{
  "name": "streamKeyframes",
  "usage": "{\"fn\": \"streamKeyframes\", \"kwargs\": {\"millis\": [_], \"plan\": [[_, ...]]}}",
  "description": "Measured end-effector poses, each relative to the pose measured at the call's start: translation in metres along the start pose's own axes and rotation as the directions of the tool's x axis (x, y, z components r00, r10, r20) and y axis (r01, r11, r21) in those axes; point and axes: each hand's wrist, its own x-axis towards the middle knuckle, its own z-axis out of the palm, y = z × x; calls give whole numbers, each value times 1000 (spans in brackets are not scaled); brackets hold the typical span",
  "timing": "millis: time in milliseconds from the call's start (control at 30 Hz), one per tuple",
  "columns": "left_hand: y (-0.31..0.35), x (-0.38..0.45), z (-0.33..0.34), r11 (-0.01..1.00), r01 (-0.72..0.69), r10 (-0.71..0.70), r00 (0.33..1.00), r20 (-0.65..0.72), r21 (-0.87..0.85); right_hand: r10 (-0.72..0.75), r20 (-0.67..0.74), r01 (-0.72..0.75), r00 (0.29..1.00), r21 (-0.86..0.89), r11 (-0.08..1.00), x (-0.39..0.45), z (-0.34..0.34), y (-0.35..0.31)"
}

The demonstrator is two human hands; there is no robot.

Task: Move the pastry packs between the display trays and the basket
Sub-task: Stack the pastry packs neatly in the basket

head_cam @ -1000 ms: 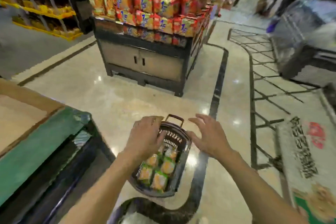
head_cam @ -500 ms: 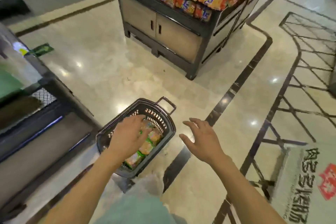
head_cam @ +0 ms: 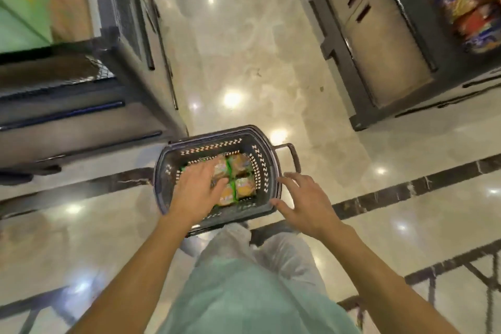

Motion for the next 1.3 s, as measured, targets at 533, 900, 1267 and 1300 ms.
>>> {"fn": "streamKeyframes", "kwargs": {"millis": [533,900,1267,1300], "plan": [[-82,114,238,907,418,-415,908,58,-52,-213,442,259,872,-47,965,255,248,112],[-187,173,402,878,463,-459,887,55,-121,-140,458,269,878,-229,935,381,441,141],[-206,202,406,926,369,-362,928,88,-86,-17,464,103,886,-160,982,361,427,139],[-206,211,406,947,316,-309,946,99,-62,25,449,21,893,-99,995,360,423,140]]}}
